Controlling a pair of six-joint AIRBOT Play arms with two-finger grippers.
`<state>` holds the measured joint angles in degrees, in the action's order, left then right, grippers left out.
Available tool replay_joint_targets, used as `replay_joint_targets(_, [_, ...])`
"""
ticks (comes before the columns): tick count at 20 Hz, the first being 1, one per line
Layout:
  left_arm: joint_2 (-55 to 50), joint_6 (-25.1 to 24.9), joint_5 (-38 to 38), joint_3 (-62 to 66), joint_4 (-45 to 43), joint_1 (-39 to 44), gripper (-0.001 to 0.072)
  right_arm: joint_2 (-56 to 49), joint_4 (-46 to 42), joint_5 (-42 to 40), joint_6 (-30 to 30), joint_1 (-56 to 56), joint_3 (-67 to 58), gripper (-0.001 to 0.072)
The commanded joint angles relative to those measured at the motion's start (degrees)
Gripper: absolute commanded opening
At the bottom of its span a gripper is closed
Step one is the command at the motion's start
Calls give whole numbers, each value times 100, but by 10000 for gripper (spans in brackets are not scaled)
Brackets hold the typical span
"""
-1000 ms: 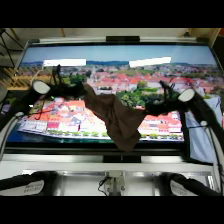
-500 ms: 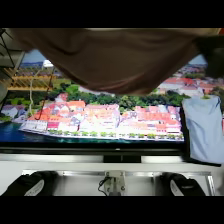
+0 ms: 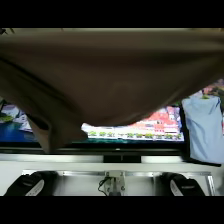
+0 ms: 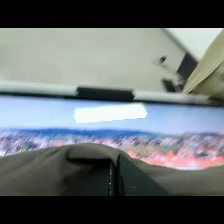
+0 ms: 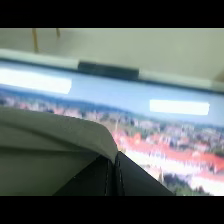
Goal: Fold the shirts.
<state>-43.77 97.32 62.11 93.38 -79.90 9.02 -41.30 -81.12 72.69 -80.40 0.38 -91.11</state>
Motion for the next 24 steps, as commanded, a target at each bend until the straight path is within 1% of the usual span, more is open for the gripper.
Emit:
replay_joint_targets(1, [-560,140,201,-793,-804,-7,32,-979,-404,931,-299,-2,323,69])
replay_joint_targets(2, [-852,142,46,-1064,-977,-9,32,-1338,-522,699,-302,-2,529,69])
replay_joint_targets(3, [-1222,170,-238,-1296,-1062,-17,33,-1749,-636,299,-337,-2,721,69])
replay_joint_targets(5, [-2044,306,-866,-1425,-1054,-109,33,-2625,-688,-588,-601,-2,844,69])
replay_joint_targets(7, [-2811,308,-1453,-1425,-894,-179,33,-3462,-684,-1473,-1045,-2,844,69])
replay_joint_targets(9, [-3434,308,-1777,-1425,-584,-199,33,-4159,-577,-2037,-1526,-2,844,69])
replay_joint_targets(10, [-3707,308,-1878,-1425,-376,-197,34,-4441,-466,-2186,-1705,7,844,69])
replay_joint_targets(12, [-4177,306,-1902,-1425,153,-184,34,-4913,-81,-2155,-1709,87,846,69])
replay_joint_targets(14, [-4586,306,-1746,-1425,835,-186,42,-5228,247,-2068,-1720,225,844,77])
replay_joint_targets(15, [-4704,306,-1596,-1425,1117,-192,128,-5296,422,-2052,-1725,289,844,143])
replay_joint_targets(16, [-4756,304,-1370,-1419,1294,-214,349,-5305,599,-2052,-1703,341,835,387])
replay_joint_targets(17, [-4743,273,-973,-1344,1298,-284,595,-5278,717,-1891,-1561,369,743,545])
replay_joint_targets(18, [-4708,-57,-289,-1134,1276,-455,636,-5187,662,-1497,-1246,369,581,549])
replay_joint_targets(19, [-4675,-603,522,-844,1233,-673,633,-5038,393,-1038,-968,352,444,550])
replay_joint_targets(20, [-4638,-1034,1473,-507,1010,-935,534,-4852,-87,-468,-835,313,354,549])
replay_joint_targets(21, [-4570,-1211,2256,-282,584,-1169,380,-4677,-538,66,-822,236,352,550])
replay_joint_targets(22, [-4433,-1320,2846,-240,24,-1392,379,-4546,-796,673,-807,90,358,549])
replay_joint_targets(23, [-4275,-1386,3154,-339,-321,-1582,420,-4446,-761,1152,-726,-98,444,549])
replay_joint_targets(24, [-4079,-1523,3211,-610,-326,-1762,568,-4330,-651,1519,-673,-304,675,550])
